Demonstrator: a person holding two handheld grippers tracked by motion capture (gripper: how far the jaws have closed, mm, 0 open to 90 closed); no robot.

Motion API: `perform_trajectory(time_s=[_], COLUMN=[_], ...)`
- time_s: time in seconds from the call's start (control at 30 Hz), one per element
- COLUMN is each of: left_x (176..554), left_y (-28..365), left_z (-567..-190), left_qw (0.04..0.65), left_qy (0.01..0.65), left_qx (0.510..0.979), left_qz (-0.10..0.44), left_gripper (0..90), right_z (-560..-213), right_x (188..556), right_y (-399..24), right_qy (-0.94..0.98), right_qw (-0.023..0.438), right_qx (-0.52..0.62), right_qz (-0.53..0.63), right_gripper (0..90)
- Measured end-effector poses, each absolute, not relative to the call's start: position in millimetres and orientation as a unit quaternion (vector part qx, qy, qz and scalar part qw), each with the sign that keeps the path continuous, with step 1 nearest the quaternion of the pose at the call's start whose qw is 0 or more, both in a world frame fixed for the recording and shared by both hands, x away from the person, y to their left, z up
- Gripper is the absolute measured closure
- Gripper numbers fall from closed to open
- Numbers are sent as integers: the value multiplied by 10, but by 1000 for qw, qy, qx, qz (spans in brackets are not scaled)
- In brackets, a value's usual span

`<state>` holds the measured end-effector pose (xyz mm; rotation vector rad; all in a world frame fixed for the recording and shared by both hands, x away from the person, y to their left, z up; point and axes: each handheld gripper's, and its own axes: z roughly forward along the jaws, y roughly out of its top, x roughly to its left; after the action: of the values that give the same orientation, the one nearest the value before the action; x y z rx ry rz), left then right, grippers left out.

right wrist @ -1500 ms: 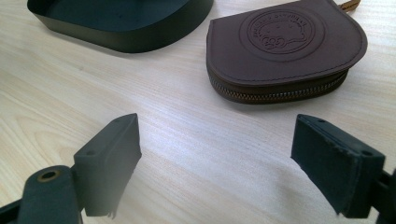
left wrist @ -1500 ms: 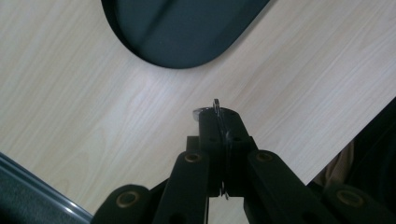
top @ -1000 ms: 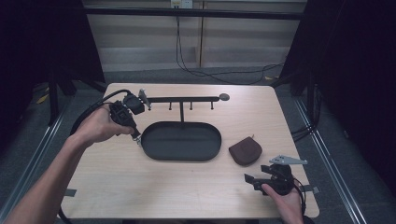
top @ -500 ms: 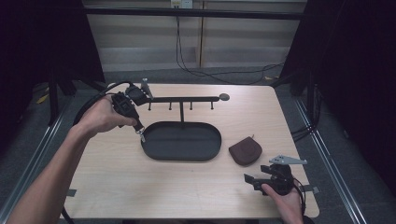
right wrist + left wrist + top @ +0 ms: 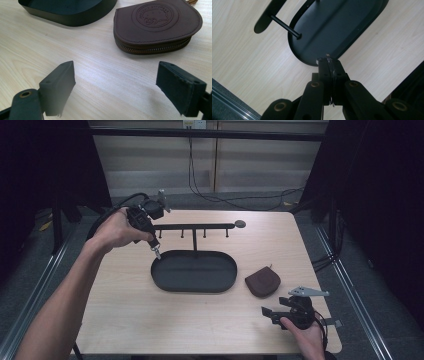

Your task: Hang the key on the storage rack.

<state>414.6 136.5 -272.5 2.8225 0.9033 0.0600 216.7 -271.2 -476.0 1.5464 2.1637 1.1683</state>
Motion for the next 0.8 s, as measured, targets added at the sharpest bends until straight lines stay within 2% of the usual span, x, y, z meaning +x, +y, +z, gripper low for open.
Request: perform_trajectory(time_s=[0.3, 0.53, 0.6, 0.8], left_x=[4363, 4459, 4469, 4507], left_y=[1367, 1356, 1348, 1374], left_z=[-2783, -2807, -2825, -2840], left_qw=[100, 96, 99, 107], left_qy=[322, 328, 339, 344], left_qx=[941, 940, 935, 932], left_qz=[8, 15, 31, 28], left_gripper=[892, 892, 892, 890], right_z=[-4765, -4770, -4770, -4774], right_x=[2171, 2177, 2176, 2179], right_y=[-2714, -2718, -2717, -2714], right_qy=[740, 738, 739, 740], right_qw=[115, 110, 110, 111], right_qx=[528, 532, 531, 530], right_qz=[400, 400, 400, 399], right_gripper=[153, 151, 151, 151])
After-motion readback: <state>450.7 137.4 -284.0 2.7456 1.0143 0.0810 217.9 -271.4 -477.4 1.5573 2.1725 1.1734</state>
